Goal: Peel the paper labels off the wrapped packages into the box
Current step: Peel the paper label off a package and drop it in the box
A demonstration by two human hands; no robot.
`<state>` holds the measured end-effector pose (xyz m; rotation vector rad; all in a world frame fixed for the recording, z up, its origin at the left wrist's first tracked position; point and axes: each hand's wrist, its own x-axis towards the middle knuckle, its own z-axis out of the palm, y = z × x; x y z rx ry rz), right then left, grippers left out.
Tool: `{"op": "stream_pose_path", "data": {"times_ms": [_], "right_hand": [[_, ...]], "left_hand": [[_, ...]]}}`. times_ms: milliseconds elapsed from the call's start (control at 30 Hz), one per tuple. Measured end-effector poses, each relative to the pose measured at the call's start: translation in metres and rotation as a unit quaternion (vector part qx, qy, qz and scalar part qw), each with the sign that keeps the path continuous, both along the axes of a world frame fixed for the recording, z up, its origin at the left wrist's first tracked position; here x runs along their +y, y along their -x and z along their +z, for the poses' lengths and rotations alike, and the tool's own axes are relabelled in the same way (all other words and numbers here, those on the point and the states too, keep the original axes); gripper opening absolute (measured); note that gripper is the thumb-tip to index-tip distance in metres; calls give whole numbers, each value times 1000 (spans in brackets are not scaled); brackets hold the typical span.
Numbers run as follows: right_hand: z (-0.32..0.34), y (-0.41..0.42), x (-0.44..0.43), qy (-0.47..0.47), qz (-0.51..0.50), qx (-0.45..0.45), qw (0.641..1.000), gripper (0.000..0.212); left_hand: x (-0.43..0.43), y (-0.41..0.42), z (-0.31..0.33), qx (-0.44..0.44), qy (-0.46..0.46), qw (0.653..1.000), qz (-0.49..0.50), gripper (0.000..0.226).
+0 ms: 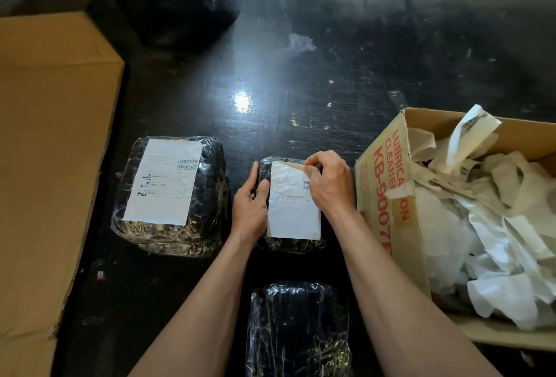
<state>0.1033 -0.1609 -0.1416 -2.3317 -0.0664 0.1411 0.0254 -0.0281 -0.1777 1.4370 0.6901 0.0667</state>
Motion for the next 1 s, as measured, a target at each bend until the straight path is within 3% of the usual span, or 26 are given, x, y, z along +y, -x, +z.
{"op": "stream_pose_path", "data": {"times_ms": [133,267,367,500,767,900,1000], "right_hand": [[1,1,-2,-24,9,8,1000,16],[5,-2,-3,16,40,22,999,11],[9,-8,-1,15,59,55,997,38],[3,-14,6,22,29,85,996,7],[5,-9,2,-31,41,77,996,10],[18,-12,-3,-138,7,59,989,12],[16,-13,-4,-99,38,67,992,11]], "left_hand": [[1,1,-5,-2,10,1000,6,51],[0,2,-2,-7,12,1000,10,51],[2,3,-3,-10,19,1000,12,51],[4,8,-6,-6,18,1000,-11,55],[-2,7,-7,-14,42,998,45,50],[-3,4,-7,-12,53,995,82,49],[-4,5,-6,-10,46,995,85,50]]}}
